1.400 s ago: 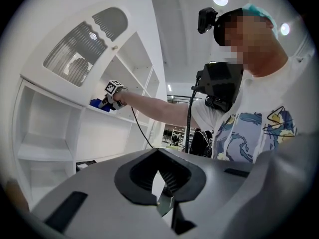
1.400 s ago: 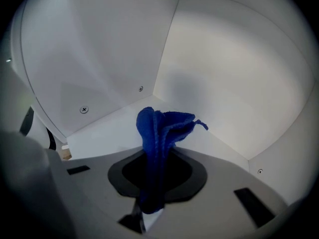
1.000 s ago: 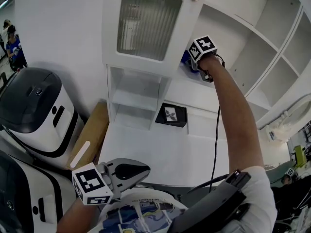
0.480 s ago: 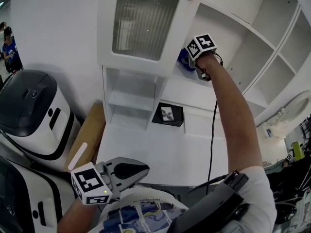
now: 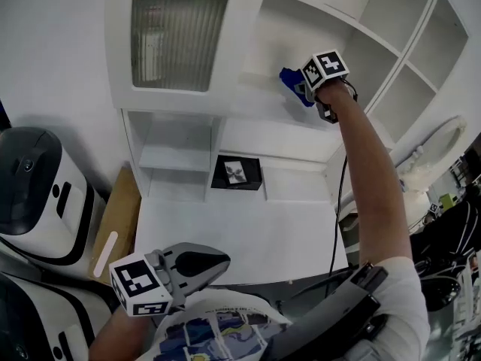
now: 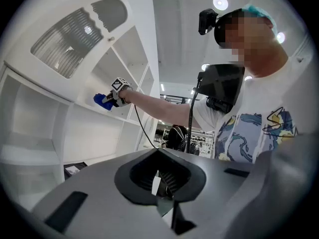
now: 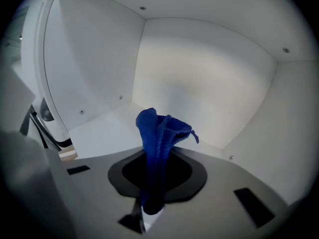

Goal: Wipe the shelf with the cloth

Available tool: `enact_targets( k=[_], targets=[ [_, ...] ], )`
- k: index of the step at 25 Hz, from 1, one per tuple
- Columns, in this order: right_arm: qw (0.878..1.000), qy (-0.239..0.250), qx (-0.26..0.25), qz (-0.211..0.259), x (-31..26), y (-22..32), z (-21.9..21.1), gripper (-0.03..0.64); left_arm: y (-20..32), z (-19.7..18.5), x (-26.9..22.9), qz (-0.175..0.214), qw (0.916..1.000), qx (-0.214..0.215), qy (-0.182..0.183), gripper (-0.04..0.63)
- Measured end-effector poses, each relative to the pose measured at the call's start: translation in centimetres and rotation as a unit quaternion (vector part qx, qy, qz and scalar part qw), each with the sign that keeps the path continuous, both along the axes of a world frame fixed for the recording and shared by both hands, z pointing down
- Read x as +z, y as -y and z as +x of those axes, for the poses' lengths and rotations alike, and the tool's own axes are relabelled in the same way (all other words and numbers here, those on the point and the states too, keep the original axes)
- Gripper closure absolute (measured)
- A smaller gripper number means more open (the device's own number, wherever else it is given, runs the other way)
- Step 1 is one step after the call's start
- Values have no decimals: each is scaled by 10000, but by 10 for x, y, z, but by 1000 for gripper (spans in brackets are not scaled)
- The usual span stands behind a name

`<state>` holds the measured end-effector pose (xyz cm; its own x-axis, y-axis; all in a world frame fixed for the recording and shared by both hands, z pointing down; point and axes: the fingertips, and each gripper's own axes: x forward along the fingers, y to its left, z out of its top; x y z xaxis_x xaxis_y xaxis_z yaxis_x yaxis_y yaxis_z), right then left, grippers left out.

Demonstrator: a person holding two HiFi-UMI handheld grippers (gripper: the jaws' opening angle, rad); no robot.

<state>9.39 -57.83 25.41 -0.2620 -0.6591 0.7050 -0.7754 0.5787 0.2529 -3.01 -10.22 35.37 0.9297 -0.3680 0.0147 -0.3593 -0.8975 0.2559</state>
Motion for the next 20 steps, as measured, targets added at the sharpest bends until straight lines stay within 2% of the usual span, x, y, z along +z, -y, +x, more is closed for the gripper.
enact_targets(
  k=[6, 10, 15, 20],
  targets=[
    [9975, -380, 599, 46, 6, 6, 82, 548, 8, 22, 0, 25, 9995, 305, 2, 592],
    [9947, -540, 874, -51, 19, 2, 112, 548, 9, 28, 0, 52, 9989, 456, -11, 592],
    [9937, -608, 898, -273, 40, 3, 116, 548, 10, 34, 1, 24, 9986, 524, 5, 592],
    [9952, -372, 802, -429, 45, 5, 101, 548, 11, 28, 2, -46, 9991, 427, 19, 592]
  ],
)
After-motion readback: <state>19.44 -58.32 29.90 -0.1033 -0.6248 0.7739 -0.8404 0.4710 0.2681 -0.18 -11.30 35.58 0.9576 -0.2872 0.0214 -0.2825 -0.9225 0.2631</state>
